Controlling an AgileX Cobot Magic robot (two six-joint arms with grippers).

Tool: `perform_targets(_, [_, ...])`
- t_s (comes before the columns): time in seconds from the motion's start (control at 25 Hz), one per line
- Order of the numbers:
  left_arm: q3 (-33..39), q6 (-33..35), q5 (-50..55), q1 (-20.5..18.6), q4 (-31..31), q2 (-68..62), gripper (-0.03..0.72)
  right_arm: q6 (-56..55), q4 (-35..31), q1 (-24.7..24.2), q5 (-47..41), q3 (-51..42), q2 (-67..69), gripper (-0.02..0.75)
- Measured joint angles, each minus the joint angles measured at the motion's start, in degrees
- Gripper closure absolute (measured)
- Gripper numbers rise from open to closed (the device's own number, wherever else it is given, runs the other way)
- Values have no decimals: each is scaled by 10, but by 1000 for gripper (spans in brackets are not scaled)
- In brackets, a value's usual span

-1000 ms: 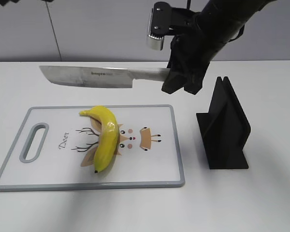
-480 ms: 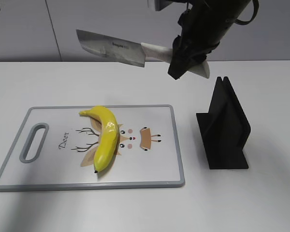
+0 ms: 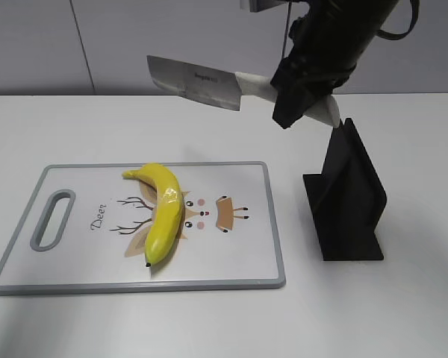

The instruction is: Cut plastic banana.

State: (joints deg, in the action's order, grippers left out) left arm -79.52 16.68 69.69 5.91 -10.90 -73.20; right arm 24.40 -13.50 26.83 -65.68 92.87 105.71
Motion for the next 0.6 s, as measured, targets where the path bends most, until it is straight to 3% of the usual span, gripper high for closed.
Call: perform_targets(0.6, [302, -2, 2, -1, 10, 370, 164, -156, 4, 0, -5, 0, -89, 576])
